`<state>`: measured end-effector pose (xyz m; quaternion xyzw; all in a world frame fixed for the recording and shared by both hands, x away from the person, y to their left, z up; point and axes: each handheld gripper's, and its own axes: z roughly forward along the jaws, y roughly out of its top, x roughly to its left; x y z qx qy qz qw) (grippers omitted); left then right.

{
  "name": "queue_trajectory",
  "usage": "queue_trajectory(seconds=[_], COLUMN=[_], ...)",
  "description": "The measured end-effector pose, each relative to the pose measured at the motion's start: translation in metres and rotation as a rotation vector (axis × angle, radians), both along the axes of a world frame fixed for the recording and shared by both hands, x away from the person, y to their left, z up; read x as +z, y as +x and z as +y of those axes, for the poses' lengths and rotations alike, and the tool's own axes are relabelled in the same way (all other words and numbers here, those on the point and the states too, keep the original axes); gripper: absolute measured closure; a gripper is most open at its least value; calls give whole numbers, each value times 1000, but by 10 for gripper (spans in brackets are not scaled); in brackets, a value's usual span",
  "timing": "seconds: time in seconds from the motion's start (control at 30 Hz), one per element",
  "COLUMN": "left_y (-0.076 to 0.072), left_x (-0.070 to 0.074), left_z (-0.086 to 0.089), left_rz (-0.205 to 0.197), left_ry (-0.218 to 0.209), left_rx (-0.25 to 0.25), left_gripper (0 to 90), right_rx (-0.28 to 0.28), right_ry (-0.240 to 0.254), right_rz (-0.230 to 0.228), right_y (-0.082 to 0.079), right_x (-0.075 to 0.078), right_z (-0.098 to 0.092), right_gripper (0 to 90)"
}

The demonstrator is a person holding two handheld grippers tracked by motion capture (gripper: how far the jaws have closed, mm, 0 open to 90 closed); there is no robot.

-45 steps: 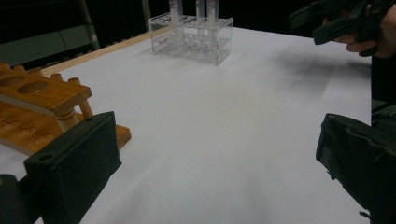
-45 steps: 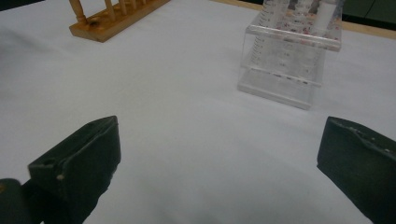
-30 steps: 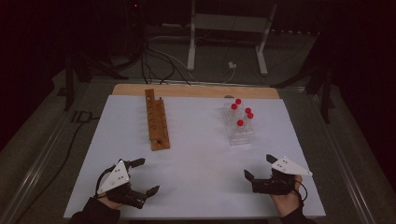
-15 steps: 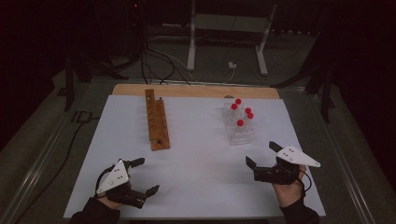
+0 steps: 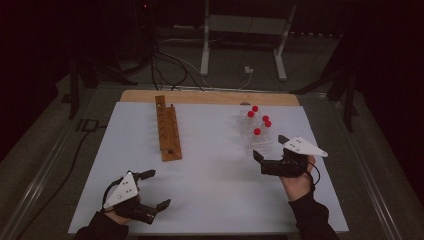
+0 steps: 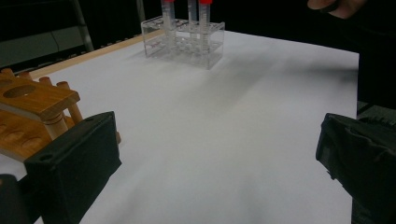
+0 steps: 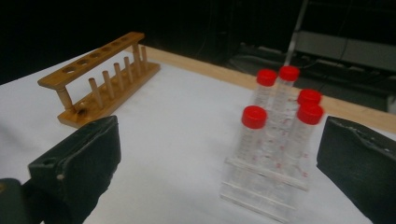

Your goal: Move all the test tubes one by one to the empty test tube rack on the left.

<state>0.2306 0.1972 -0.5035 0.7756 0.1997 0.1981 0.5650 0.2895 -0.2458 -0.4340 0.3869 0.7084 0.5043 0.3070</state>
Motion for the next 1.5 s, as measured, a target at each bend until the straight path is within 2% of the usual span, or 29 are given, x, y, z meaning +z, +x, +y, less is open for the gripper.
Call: queue_trajectory(seconds=[0.23, 0.37, 0.43, 0.5, 0.63, 0.67, 0.8, 0.93, 1.2, 1.5], left_y=[0, 0, 0, 0, 0, 0, 0, 0, 0, 0], left_x=[0, 0, 0, 0, 0, 0, 0, -1, -1, -1], left_z=[1, 1, 1, 1, 1, 1, 0, 0, 0, 0], left_rz=[-1, -3, -2, -3, -4, -3, -4, -1, -3, -7], left_ry=[-6, -6, -11, -10, -9, -8, -2, -1, 2, 11], left_rx=[4, 4, 3, 5, 5, 3, 4, 2, 3, 1], left_gripper=[4, 4, 4, 4, 4, 4, 3, 4, 3, 3], right_rx=[-22, -39, -54, -63, -77, -85, -109, -128, -116, -128], right_ry=[-15, -18, -24, -30, -33, -35, -42, -43, -58, -82], right_rz=[18, 54, 64, 79, 112, 129, 149, 172, 195, 199], right_y=[17, 26, 30, 35, 42, 45, 51, 59, 71, 78], right_x=[-6, -11, -15, -18, -23, -24, -28, -31, -37, -42], right_z=[8, 10, 11, 10, 9, 9, 7, 6, 9, 13], right_gripper=[0, 0, 69, 84, 177, 214, 355, 448, 603, 696])
